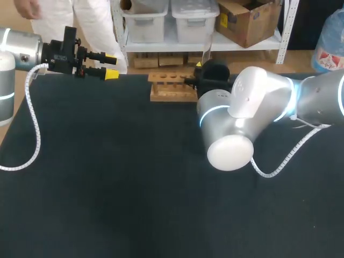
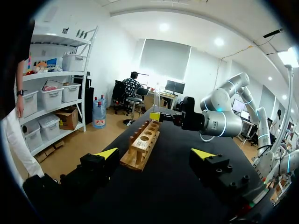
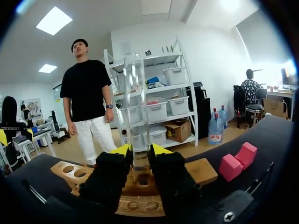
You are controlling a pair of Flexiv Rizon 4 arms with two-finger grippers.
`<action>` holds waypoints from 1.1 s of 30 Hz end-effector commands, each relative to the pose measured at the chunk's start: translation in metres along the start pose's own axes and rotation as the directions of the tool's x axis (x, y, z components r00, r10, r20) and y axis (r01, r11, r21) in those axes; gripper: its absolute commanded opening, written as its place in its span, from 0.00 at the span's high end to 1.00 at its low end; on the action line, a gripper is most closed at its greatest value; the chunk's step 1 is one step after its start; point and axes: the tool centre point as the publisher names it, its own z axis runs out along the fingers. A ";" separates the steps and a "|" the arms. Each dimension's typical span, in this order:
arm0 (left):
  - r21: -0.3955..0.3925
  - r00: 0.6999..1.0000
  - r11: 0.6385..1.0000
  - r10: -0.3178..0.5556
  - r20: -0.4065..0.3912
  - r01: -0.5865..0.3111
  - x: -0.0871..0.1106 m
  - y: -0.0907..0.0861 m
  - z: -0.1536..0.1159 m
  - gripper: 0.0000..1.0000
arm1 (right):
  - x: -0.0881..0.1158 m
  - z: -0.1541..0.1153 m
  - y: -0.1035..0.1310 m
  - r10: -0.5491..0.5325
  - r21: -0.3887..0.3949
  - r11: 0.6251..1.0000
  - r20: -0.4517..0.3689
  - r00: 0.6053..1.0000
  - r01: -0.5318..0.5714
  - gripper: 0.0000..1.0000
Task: Grasp the test tube, adjust it, and insert it.
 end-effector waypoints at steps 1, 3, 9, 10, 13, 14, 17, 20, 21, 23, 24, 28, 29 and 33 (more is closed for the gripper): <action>0.001 1.000 1.000 0.002 0.002 -0.002 0.001 0.000 0.000 0.00 | 0.000 0.001 -0.001 0.000 -0.015 1.000 0.000 1.000 0.000 0.57; 0.001 1.000 1.000 0.002 0.002 -0.002 0.001 0.000 0.000 0.00 | -0.001 0.001 -0.001 0.000 -0.015 1.000 0.000 1.000 0.000 0.57; 0.001 1.000 1.000 0.002 0.002 -0.002 0.001 0.000 0.000 0.00 | -0.003 0.001 -0.002 -0.004 -0.014 1.000 0.000 1.000 0.004 0.53; 0.001 1.000 1.000 0.002 0.002 -0.002 0.001 0.000 0.000 0.00 | -0.003 0.001 -0.002 -0.004 -0.014 1.000 0.001 1.000 0.004 0.51; 0.001 1.000 1.000 0.002 0.002 -0.002 0.001 0.000 0.000 0.00 | -0.004 0.000 -0.001 -0.006 -0.015 1.000 0.002 1.000 0.006 0.11; 0.001 1.000 1.000 0.002 0.002 -0.002 0.001 0.000 0.000 0.00 | -0.005 0.000 0.000 -0.005 -0.015 1.000 0.003 1.000 0.005 0.02; 0.001 1.000 1.000 0.002 0.002 -0.002 0.001 0.000 0.000 0.00 | -0.009 -0.001 0.001 0.003 -0.019 1.000 0.007 1.000 -0.003 0.00; 0.001 1.000 1.000 0.002 0.002 -0.002 0.001 0.000 0.000 0.00 | -0.015 -0.006 0.004 0.027 -0.053 0.998 0.001 1.000 -0.027 0.00; 0.001 1.000 1.000 0.002 0.002 -0.002 0.001 0.000 0.000 0.00 | -0.017 -0.009 0.005 0.032 -0.074 0.997 -0.003 0.999 -0.032 0.00; 0.001 1.000 1.000 0.002 0.002 -0.002 0.001 0.000 0.000 0.00 | -0.022 -0.016 0.006 0.051 -0.142 0.988 -0.020 0.999 -0.053 0.00; 0.001 1.000 1.000 0.002 0.002 -0.002 0.001 0.000 0.000 0.00 | -0.025 -0.021 0.006 0.052 -0.166 0.985 -0.024 0.998 -0.055 0.00; 0.001 1.000 1.000 0.002 0.002 -0.002 0.001 0.000 0.000 0.00 | -0.034 -0.036 0.002 0.049 -0.263 0.963 -0.049 0.998 -0.060 0.00; 0.001 1.000 1.000 0.002 0.002 -0.002 0.001 0.000 0.000 0.00 | -0.037 -0.040 0.001 0.047 -0.296 0.953 -0.055 0.997 -0.061 0.00; 0.001 1.000 1.000 0.002 0.002 -0.002 0.001 0.000 0.000 0.00 | -0.046 -0.054 -0.003 0.017 -0.402 0.914 -0.088 0.996 -0.052 0.00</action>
